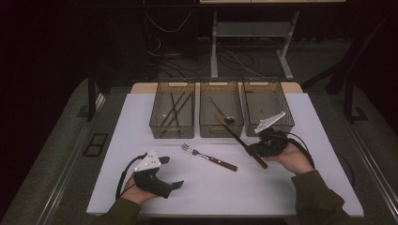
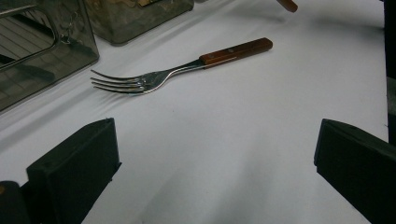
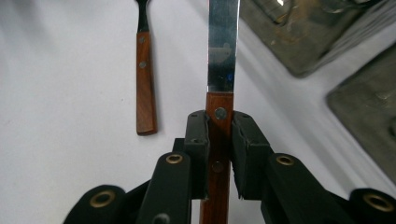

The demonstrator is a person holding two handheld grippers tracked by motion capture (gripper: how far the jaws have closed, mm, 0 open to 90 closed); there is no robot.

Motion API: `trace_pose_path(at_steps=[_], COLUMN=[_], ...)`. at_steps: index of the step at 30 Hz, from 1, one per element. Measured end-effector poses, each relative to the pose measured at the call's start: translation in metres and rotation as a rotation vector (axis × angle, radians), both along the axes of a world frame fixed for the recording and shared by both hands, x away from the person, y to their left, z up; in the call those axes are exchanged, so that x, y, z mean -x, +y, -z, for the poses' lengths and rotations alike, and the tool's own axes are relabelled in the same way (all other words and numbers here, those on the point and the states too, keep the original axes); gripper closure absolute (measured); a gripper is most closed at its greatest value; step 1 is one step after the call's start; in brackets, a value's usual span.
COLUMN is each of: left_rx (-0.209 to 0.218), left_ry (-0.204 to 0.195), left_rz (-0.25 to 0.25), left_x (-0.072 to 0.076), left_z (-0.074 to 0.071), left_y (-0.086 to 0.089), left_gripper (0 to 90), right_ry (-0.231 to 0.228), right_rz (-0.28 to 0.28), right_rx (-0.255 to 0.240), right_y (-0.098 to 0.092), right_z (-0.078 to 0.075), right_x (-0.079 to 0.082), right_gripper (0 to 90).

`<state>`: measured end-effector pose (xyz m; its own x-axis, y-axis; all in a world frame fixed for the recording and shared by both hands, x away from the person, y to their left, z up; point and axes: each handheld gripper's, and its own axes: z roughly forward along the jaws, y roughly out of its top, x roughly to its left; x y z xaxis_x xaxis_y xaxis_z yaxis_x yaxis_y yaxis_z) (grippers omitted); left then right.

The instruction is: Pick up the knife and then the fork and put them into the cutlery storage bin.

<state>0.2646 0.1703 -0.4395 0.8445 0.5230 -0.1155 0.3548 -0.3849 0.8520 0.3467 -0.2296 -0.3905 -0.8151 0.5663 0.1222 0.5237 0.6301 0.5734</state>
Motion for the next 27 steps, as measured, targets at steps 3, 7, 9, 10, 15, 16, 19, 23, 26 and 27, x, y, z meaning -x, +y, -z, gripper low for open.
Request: trace_pose_path(at_steps=[3,7,9,10,15,16,19,23,26,27], left_rx=[-0.002,-0.008,-0.004,-0.004,-0.005,-0.004,-0.004,-0.001,0.000,0.000], left_ry=[-0.001,0.003,0.001,0.000,0.002,0.002,0.002,0.004,0.004,0.005], left_rz=[0.006,0.008,0.007,0.005,0.008,0.008,0.010,0.011,0.011,0.011], left_x=[-0.002,-0.003,-0.002,-0.002,-0.002,-0.001,-0.001,-0.001,-0.001,-0.001], left_z=[0.001,0.002,0.002,0.001,0.001,0.001,0.001,0.001,0.001,0.001], left_y=[0.000,-0.002,-0.001,-0.001,-0.001,-0.001,-0.001,-0.001,-0.001,-0.001], left_gripper=[0.0,0.0,0.0,0.0,0.0,0.0,0.0,0.0,0.0,0.0], right_ry=[-0.014,-0.030,-0.040,-0.045,-0.075,-0.075,-0.089,-0.107,-0.121,-0.124], right_rz=[0.012,0.028,0.043,0.049,0.087,0.095,0.117,0.146,0.170,0.173], right_rx=[-0.027,-0.067,-0.078,-0.082,-0.112,-0.118,-0.125,-0.131,-0.120,-0.122], right_y=[-0.007,-0.014,-0.018,-0.019,-0.028,-0.030,-0.034,-0.042,-0.046,-0.048], right_z=[-0.004,-0.010,-0.013,-0.014,-0.021,-0.022,-0.025,-0.029,-0.032,-0.033], right_x=[-0.001,-0.003,-0.004,-0.005,-0.010,-0.010,-0.013,-0.018,-0.020,-0.022], right_gripper=[77.7,77.7,77.7,77.8,77.8,77.8,77.8,77.7,77.7,77.7])
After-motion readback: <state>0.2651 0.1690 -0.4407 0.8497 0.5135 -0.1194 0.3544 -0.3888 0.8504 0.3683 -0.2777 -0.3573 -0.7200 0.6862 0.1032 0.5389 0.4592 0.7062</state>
